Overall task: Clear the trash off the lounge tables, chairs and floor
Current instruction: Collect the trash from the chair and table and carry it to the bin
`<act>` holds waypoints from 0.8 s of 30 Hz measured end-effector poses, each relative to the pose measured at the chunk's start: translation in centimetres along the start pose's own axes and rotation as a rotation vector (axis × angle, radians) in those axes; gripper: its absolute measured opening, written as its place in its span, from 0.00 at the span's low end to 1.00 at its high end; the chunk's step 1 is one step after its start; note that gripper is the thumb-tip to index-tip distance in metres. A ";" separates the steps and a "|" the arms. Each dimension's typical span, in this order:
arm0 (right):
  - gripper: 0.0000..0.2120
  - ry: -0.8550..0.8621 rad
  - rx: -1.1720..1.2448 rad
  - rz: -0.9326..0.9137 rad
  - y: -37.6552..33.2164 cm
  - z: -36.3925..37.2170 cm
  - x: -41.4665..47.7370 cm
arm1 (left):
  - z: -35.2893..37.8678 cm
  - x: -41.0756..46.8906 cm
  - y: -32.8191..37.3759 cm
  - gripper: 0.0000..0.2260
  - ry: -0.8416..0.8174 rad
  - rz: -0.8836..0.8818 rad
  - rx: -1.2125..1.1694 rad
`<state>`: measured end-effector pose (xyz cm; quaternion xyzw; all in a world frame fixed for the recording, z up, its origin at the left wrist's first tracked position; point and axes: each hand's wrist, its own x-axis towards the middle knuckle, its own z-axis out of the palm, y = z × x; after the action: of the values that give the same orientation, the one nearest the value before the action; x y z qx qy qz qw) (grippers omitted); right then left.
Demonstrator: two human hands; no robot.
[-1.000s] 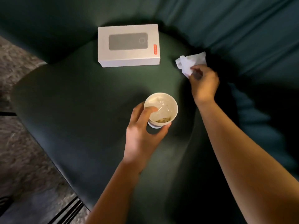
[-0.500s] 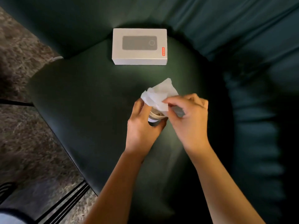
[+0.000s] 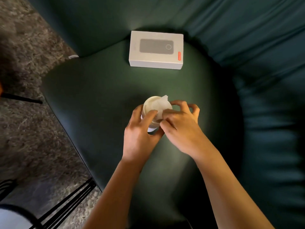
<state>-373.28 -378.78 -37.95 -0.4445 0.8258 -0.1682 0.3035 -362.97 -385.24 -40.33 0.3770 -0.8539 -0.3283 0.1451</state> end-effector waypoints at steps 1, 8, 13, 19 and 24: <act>0.16 0.022 0.076 -0.013 -0.2 -0.1 0.4 | -0.3 0.3 -0.4 0.14 0.004 -0.026 -0.005; 0.17 0.253 0.110 0.008 1.1 -1.8 9.6 | -2.2 3.5 -2.9 0.11 0.114 -0.110 -0.061; 0.37 0.137 -0.200 0.007 3.1 -2.4 18.1 | -2.9 6.7 -4.8 0.10 0.118 -0.118 -0.120; 0.51 -0.005 -0.375 0.037 4.6 -2.6 23.1 | -2.7 10.0 -6.9 0.12 0.119 -0.072 -0.136; 0.53 0.047 -0.466 0.018 4.2 -1.2 23.4 | -2.2 9.1 -8.7 0.10 0.087 -0.121 -0.158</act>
<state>-386.56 -396.08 -47.59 -0.4913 0.8530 0.0193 0.1750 -363.28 -397.31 -44.52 0.4293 -0.7939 -0.3859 0.1910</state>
